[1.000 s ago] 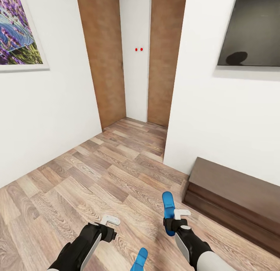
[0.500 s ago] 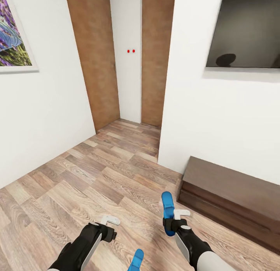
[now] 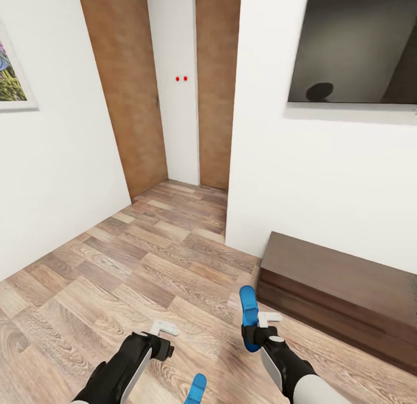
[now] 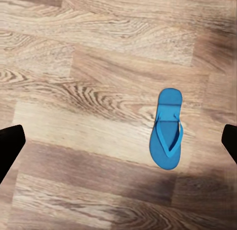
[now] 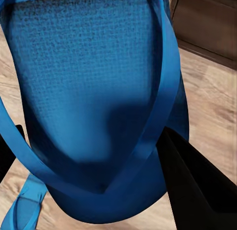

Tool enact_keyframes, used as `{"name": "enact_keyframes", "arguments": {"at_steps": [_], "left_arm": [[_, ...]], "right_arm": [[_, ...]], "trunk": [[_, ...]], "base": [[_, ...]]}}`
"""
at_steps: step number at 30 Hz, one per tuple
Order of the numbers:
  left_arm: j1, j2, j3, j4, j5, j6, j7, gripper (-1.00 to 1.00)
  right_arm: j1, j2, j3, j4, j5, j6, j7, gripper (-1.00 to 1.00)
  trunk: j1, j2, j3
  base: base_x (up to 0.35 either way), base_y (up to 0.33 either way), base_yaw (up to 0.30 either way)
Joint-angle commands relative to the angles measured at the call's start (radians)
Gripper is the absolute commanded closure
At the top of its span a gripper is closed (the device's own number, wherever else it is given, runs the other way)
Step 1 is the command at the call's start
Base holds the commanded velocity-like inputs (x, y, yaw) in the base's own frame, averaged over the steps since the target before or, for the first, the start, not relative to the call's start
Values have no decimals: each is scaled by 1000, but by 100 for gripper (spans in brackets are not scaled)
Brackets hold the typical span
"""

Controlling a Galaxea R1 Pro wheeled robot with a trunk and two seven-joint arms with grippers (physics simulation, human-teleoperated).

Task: In the bedroom, move the book from the bed onto either nightstand, and place the two sandals side by side next to the bed.

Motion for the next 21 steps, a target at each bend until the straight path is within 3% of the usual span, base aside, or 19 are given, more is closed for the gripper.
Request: {"name": "enact_keyframes", "arguments": {"at_steps": [1,21], "left_arm": [[0,0,-1,-1,-1,5,0,-100],[0,0,-1,-1,0,5,-3,-100]], "right_arm": [[0,1,-2,-2,0,6,-3,100],[0,1,0,-1,0,6,-3,100]], "trunk": [[0,0,-1],[0,0,-1]], "base": [[0,-144,-18],[0,-120,-4]]}}
